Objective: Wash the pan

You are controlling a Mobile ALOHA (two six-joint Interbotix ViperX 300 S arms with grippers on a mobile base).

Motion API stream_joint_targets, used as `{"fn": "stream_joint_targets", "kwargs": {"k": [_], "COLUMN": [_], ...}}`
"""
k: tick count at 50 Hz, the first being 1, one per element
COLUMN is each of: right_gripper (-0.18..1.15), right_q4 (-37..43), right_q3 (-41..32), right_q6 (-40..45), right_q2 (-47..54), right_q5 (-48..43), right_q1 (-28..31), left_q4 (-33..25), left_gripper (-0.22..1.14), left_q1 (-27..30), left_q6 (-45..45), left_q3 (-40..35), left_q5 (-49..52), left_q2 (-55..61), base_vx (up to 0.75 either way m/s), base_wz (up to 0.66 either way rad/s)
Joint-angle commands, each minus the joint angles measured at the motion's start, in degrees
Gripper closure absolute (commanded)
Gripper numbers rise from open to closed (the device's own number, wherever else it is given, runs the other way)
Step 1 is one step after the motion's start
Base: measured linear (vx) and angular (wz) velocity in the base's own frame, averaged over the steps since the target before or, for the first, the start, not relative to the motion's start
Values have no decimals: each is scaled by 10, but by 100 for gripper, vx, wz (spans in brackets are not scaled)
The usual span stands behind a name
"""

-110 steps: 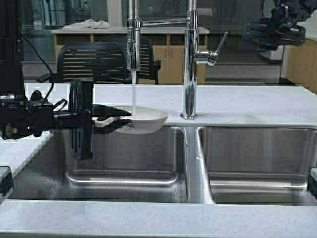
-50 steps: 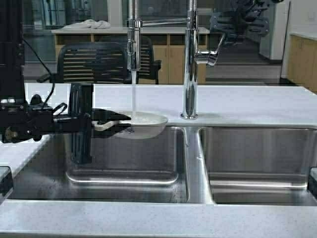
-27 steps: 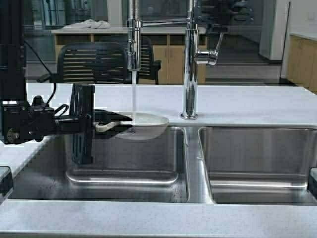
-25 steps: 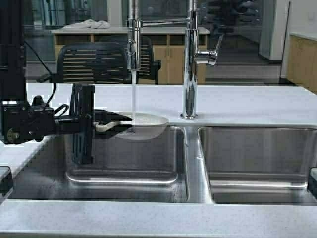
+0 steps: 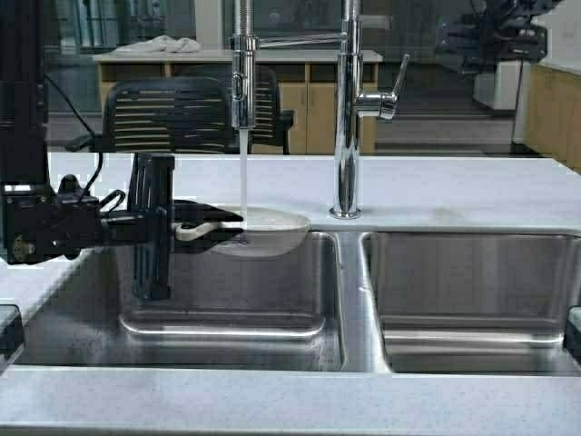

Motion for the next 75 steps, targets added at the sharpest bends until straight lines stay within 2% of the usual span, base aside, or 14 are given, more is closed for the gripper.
{"fn": "stream_joint_targets", "kwargs": {"k": [1, 10, 13, 37, 44, 52, 61, 70, 75], "right_gripper": [91, 91, 91, 91, 91, 91, 91, 91, 91], "right_q4": [6, 5, 15, 8, 15, 15, 17, 18, 19], "right_q3": [-58, -136, -150, -116, -73, 7, 85, 146, 177], "right_q6": [4, 5, 8, -31, -18, -13, -12, -11, -11], "right_q2": [22, 54, 61, 1, -15, -70, -146, -204, -230], "right_q5": [54, 70, 91, 97, 116, 91, 42, 36, 37], "right_q1": [19, 74, 73, 65, 35, 22, 20, 19, 19], "left_q4": [2, 2, 2, 3, 3, -5, -81, -154, -158], "left_gripper": [89, 89, 89, 89, 89, 89, 89, 89, 89], "left_q1": [-1, -1, -2, -2, -2, -1, -2, -2, -2], "left_q6": [5, 6, 6, 11, 24, 87, 141, 161, 157], "left_q3": [-3, -4, -4, -16, -19, -19, 4, 28, 26], "left_q5": [-16, -17, -16, -31, -50, -58, -58, -56, -57], "left_q2": [-12, -11, -9, 17, 16, 12, 3, 6, 12], "base_vx": [0, 0, 0, 0, 0, 0, 0, 0, 0], "base_wz": [0, 0, 0, 0, 0, 0, 0, 0, 0]}}
